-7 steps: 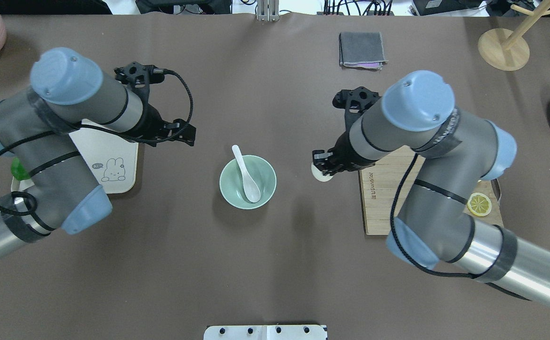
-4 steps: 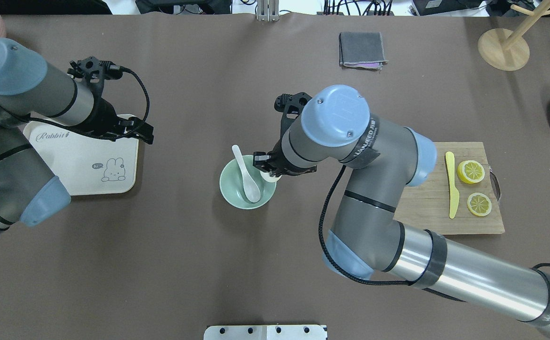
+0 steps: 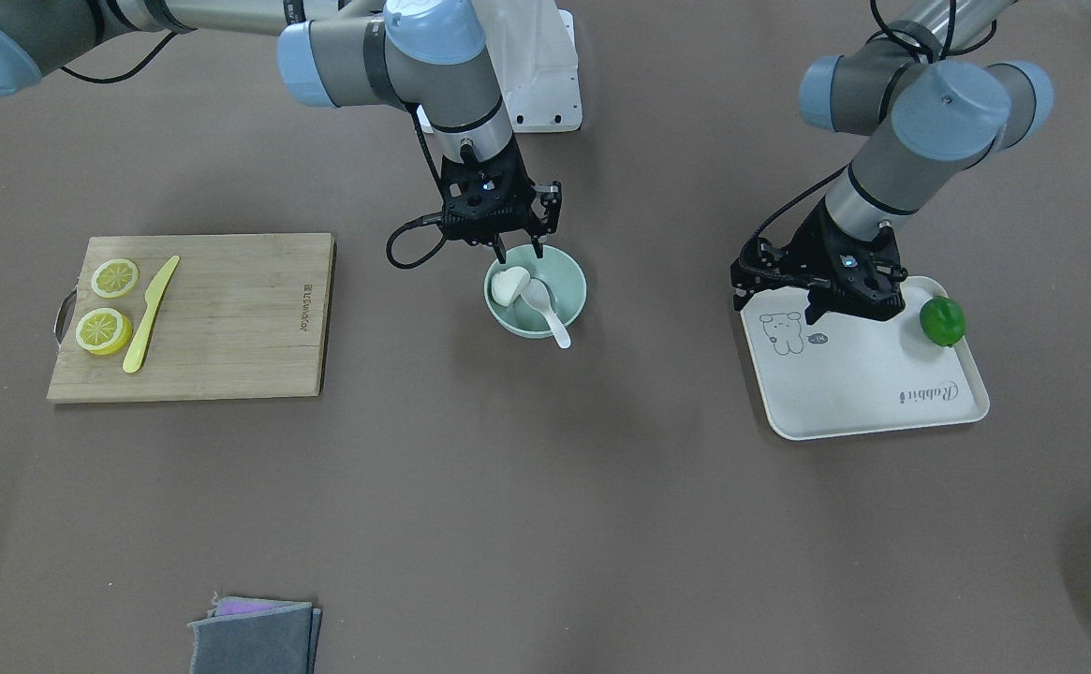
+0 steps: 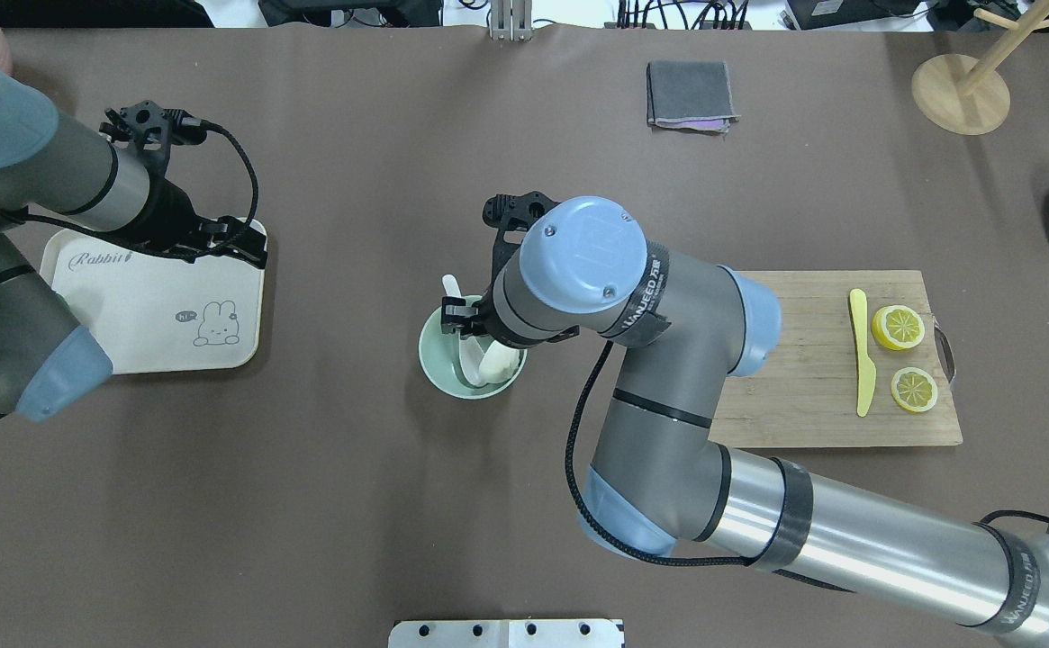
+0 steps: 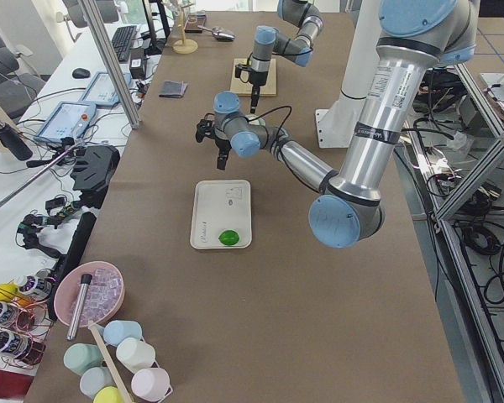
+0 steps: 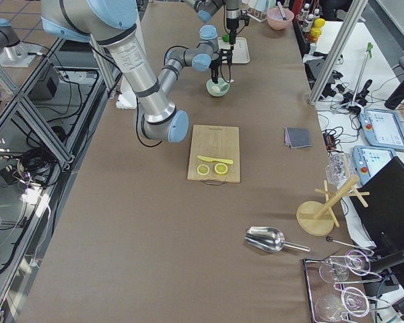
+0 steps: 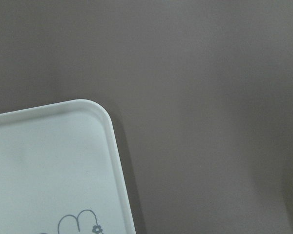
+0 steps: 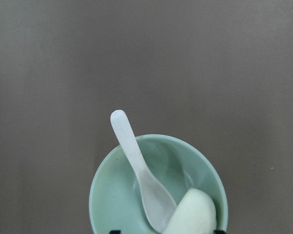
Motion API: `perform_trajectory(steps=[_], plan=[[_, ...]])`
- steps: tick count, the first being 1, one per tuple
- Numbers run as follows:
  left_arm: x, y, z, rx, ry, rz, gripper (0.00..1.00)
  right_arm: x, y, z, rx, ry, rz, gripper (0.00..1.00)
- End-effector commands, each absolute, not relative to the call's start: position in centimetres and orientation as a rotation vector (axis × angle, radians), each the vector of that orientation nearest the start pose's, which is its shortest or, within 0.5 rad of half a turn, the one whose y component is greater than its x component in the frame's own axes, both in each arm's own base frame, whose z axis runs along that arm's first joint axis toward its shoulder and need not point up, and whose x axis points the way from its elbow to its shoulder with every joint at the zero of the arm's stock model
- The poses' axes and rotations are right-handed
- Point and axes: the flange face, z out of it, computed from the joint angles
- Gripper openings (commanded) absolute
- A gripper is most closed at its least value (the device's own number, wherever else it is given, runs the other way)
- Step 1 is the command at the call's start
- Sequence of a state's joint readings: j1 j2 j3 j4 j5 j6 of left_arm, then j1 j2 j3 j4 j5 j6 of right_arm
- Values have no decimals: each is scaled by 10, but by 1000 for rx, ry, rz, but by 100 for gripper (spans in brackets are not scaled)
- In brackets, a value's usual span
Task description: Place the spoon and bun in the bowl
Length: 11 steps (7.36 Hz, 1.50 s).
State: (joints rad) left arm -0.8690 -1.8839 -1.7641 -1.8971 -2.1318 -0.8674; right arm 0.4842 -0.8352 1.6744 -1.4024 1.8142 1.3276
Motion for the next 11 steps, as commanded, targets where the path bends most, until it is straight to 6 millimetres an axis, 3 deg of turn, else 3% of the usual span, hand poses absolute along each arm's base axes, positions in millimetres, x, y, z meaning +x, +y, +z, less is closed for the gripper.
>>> perform_trajectory(steps=[1,3,4,6,8,9,10,11], plan=[[291,-530,379,212,899,114,99,-481,-458,209,115,-984,81,100],[220,-538,423,234,817,201,99,-371,-474,289,144,-941,-25,100],[175,-541,444,230,823,235,99,-324,-490,322,148,-924,-72,100],[80,-541,486,242,807,301,99,-213,-511,408,183,-865,-173,100],[-13,-537,514,225,754,364,99,-112,-511,487,191,-851,-231,100],[-45,-525,530,221,745,391,99,-74,-501,522,195,-826,-241,100],[-56,-522,533,228,742,387,99,-44,-502,550,195,-827,-245,100],[-57,-490,555,206,752,377,99,-20,-505,568,200,-843,-239,100]])
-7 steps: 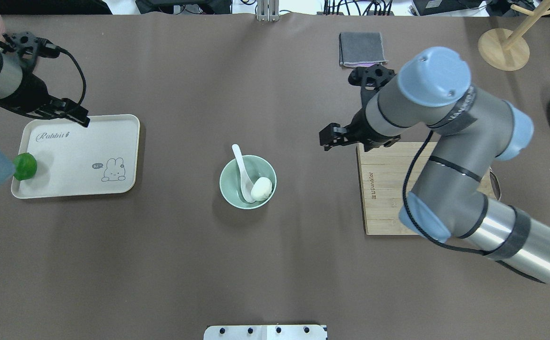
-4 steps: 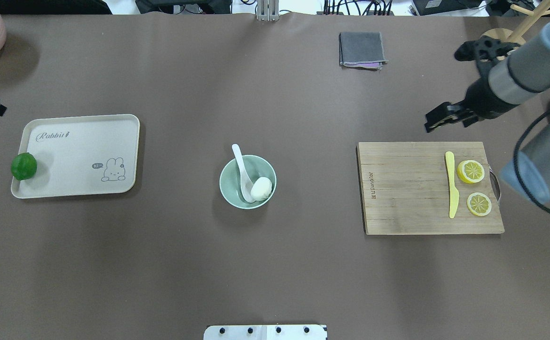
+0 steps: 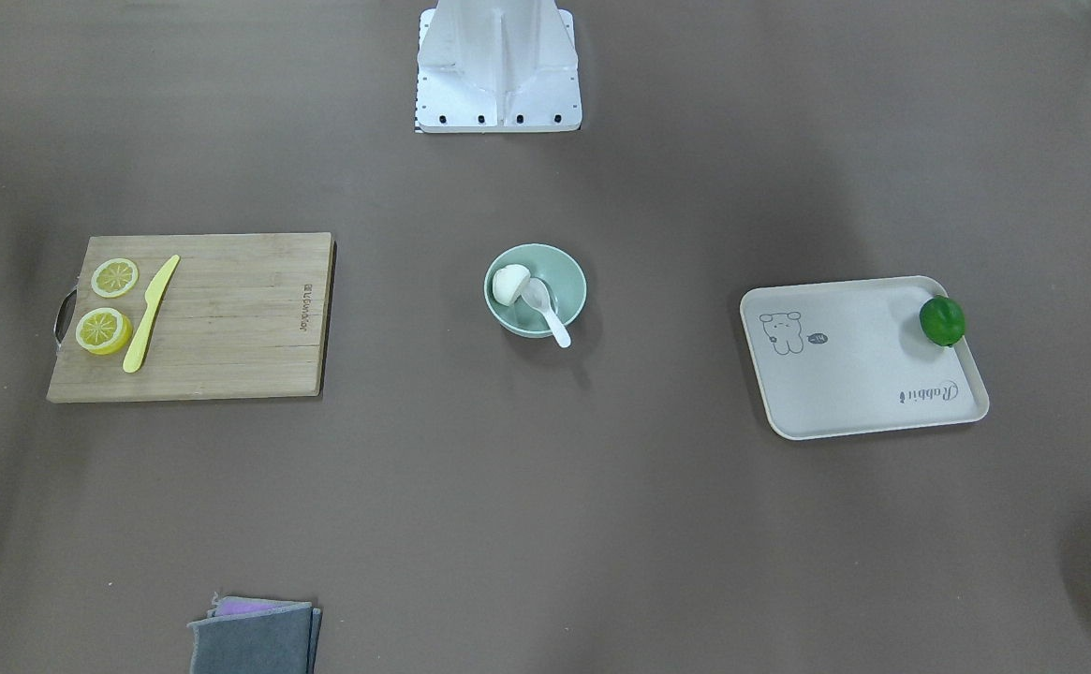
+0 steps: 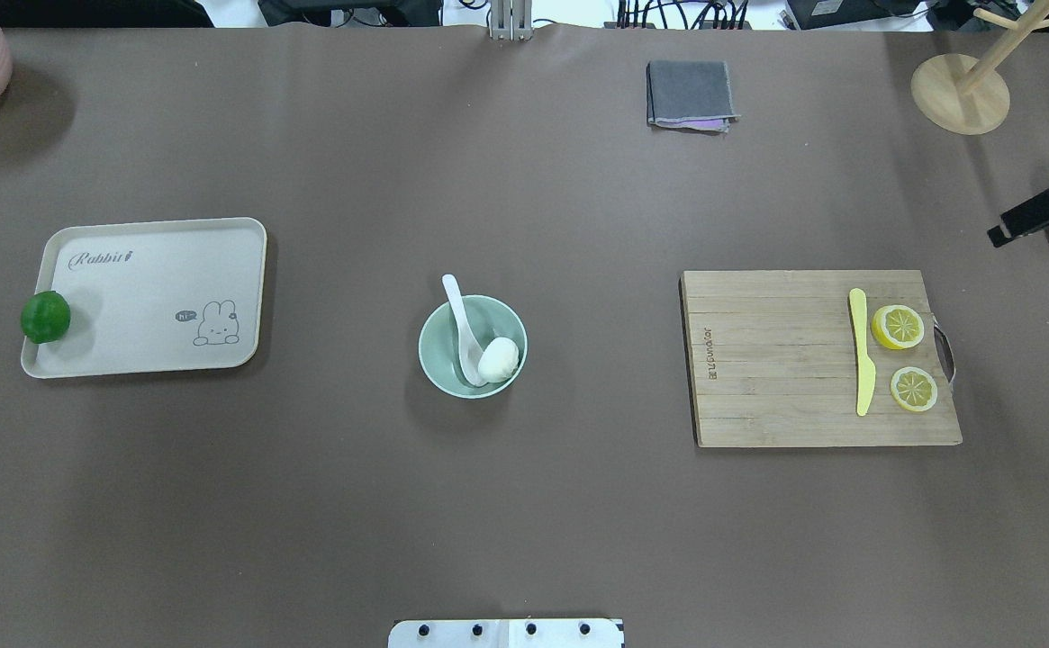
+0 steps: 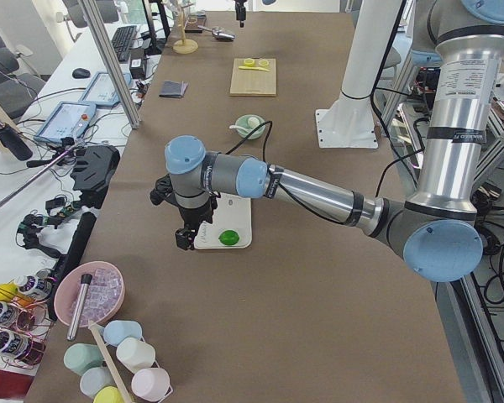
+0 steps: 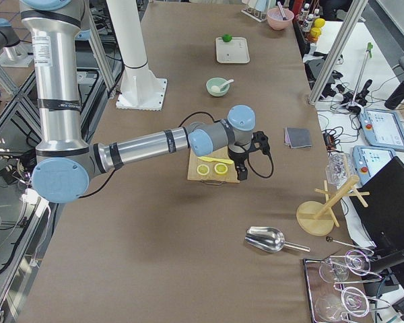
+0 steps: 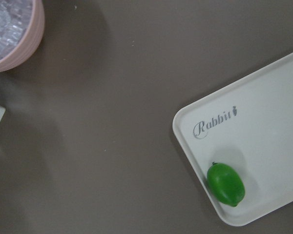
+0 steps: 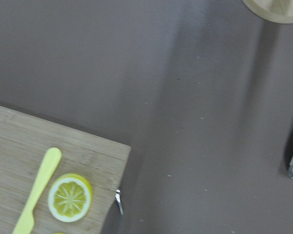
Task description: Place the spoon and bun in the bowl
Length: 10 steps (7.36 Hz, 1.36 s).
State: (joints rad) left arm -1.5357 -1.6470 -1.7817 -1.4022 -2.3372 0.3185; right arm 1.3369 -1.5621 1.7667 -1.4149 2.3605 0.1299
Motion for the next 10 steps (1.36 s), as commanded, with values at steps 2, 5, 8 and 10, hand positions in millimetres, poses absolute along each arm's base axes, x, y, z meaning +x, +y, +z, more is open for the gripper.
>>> perform_trajectory(steps=[2,5,8,10], plan=[[-56,-449,571,180,768,361,99,19,-501,592,217,-827,-219,100],[-56,-480,601,164,767,349,99,30,-479,616,207,-805,-209,100],[-84,-456,609,167,766,284,99,41,-464,625,225,-809,-230,100],[-83,-457,609,167,767,284,99,44,-449,636,204,-819,-215,100]])
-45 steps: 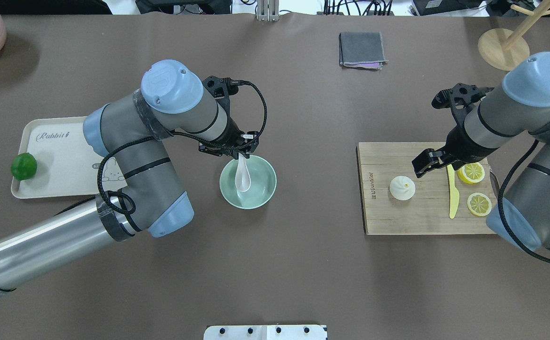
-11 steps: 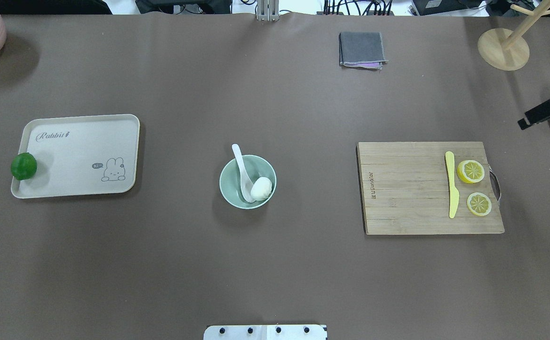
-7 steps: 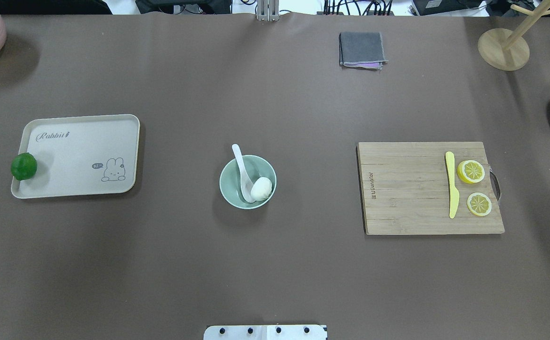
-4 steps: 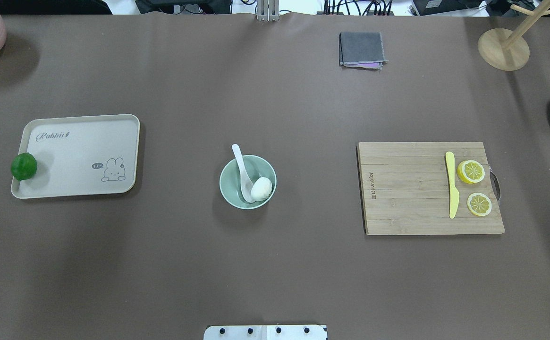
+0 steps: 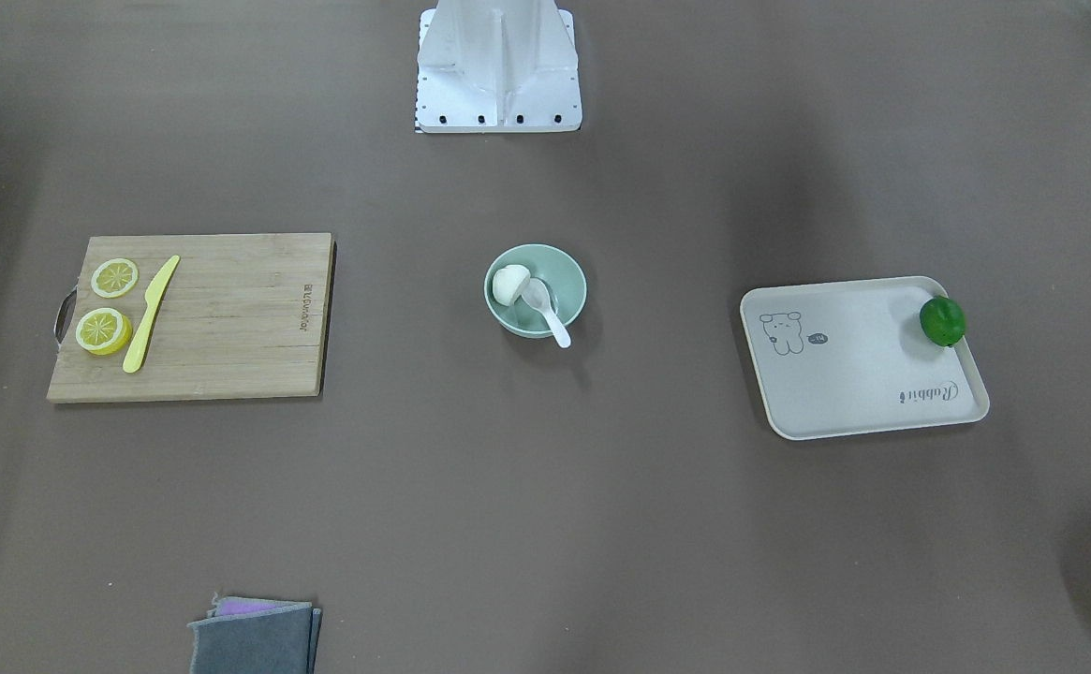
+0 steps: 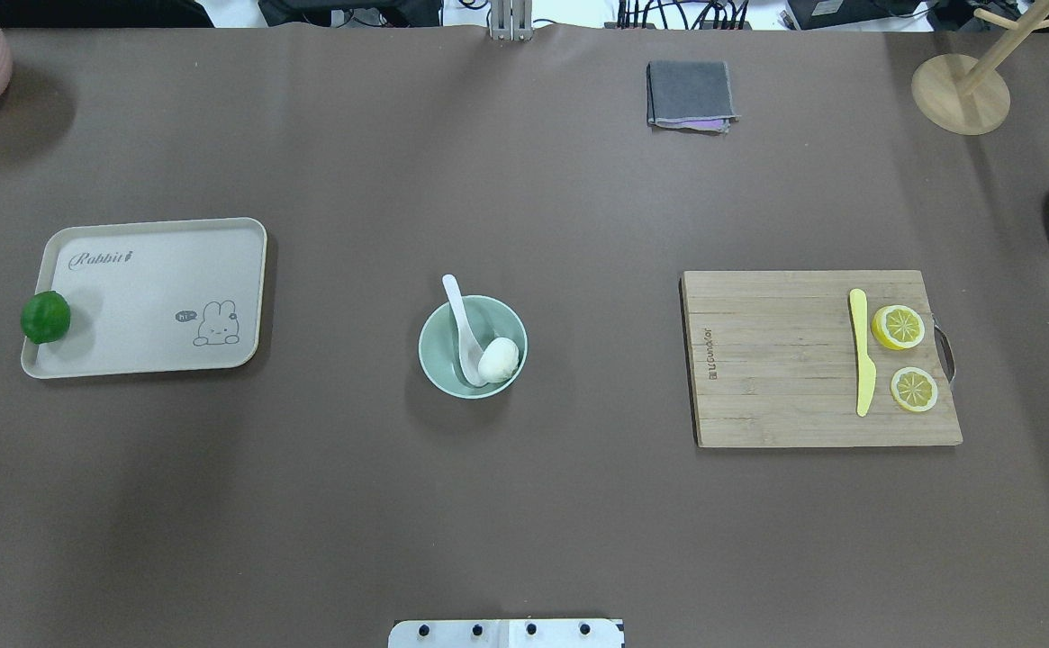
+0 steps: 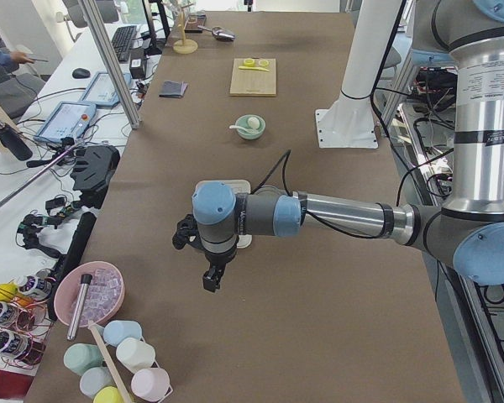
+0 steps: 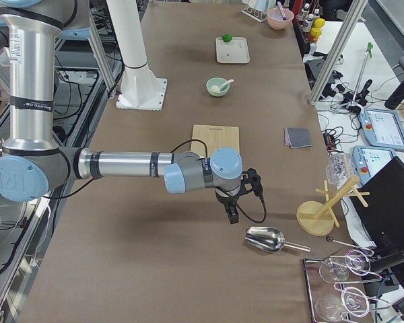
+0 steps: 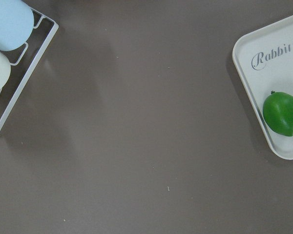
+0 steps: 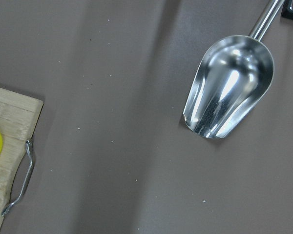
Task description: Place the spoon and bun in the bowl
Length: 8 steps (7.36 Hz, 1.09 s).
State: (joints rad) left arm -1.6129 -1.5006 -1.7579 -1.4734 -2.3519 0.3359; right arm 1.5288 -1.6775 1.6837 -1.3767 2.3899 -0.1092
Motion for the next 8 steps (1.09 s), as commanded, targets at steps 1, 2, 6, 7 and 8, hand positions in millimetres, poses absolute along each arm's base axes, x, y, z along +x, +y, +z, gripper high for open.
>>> perform_trajectory(steps=[1,2,6,7,8], plan=[[-83,-459,609,170,768,285,99,46,-445,640,196,-818,-204,100],[-84,-459,612,163,767,282,99,47,-447,640,198,-804,-202,100],[-85,-460,604,181,760,293,99,48,-447,629,212,-820,-192,100],[-85,-455,614,164,762,286,99,52,-447,624,226,-805,-190,100],[-86,-462,612,169,761,286,99,53,-456,625,228,-778,-191,100]])
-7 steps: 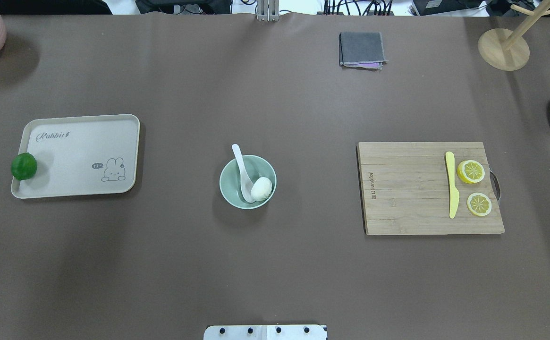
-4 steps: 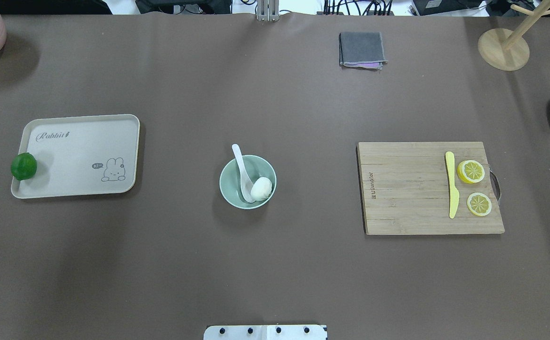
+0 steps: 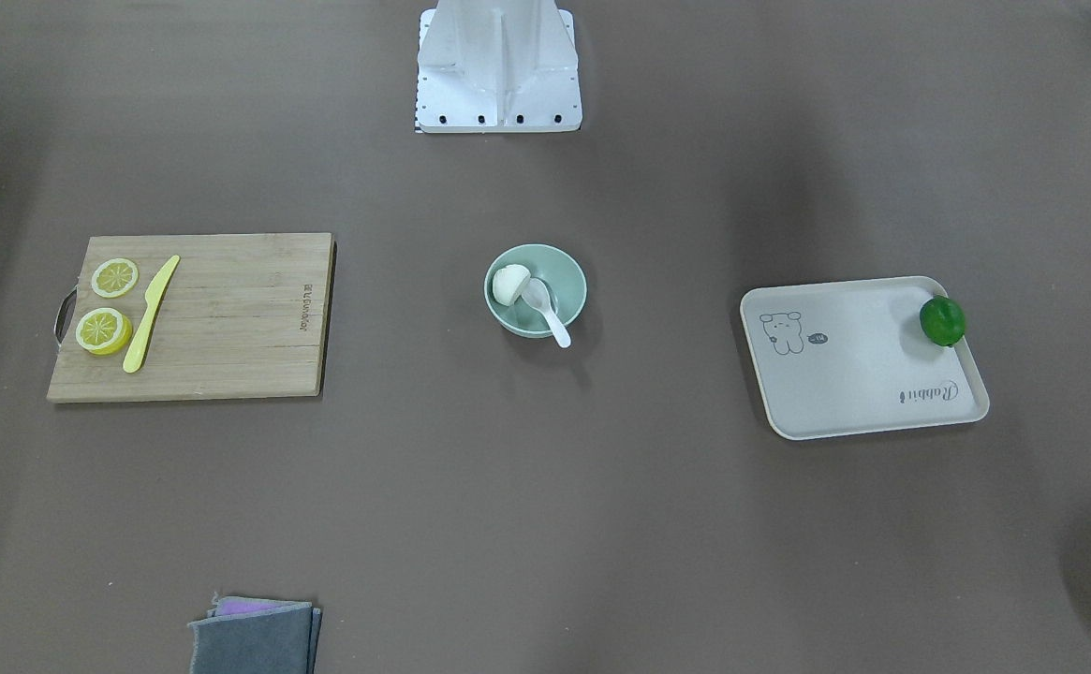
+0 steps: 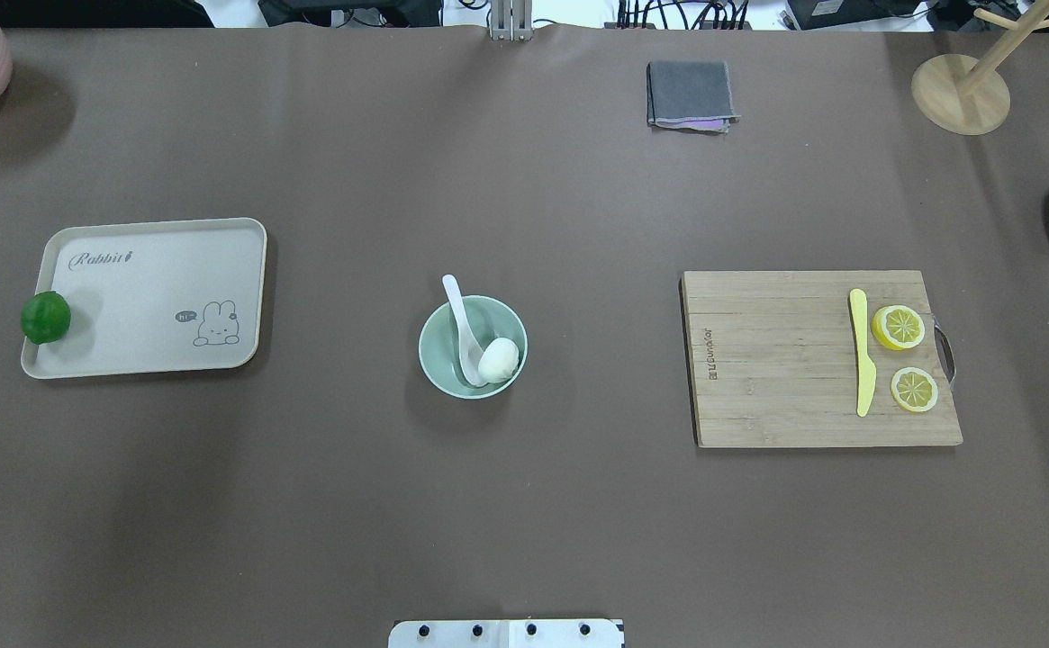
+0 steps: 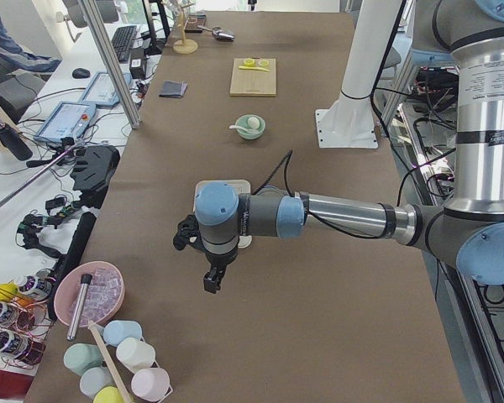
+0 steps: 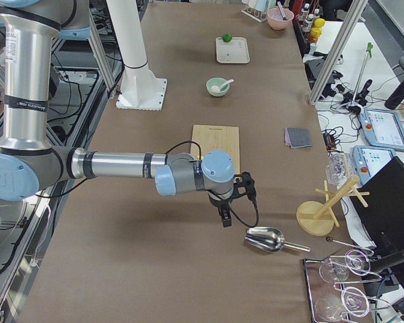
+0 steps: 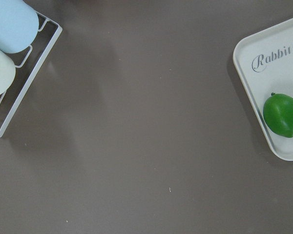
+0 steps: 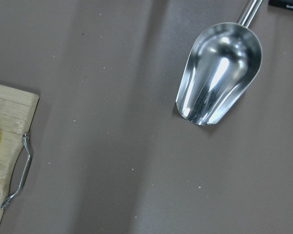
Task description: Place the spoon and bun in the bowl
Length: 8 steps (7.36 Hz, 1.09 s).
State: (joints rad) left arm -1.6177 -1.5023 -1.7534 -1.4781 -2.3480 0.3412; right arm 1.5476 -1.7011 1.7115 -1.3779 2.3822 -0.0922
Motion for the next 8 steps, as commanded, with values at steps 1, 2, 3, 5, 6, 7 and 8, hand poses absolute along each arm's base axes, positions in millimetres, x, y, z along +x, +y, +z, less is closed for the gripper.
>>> perform_trajectory(steps=[1,2,3,5,6,7,8], plan=[[-88,-461,610,175,761,279,99,53,-457,627,226,-773,-190,100],[-88,-462,605,185,761,288,99,54,-461,626,232,-756,-191,100],[-88,-462,599,194,757,289,99,55,-469,625,230,-741,-188,100],[-89,-454,594,207,757,294,99,61,-470,620,241,-740,-179,100],[-88,-444,597,201,759,296,99,63,-466,622,238,-743,-174,100],[-88,-442,587,218,755,303,99,66,-462,630,223,-746,-162,100],[-88,-442,589,214,756,302,99,67,-458,640,206,-750,-155,100]])
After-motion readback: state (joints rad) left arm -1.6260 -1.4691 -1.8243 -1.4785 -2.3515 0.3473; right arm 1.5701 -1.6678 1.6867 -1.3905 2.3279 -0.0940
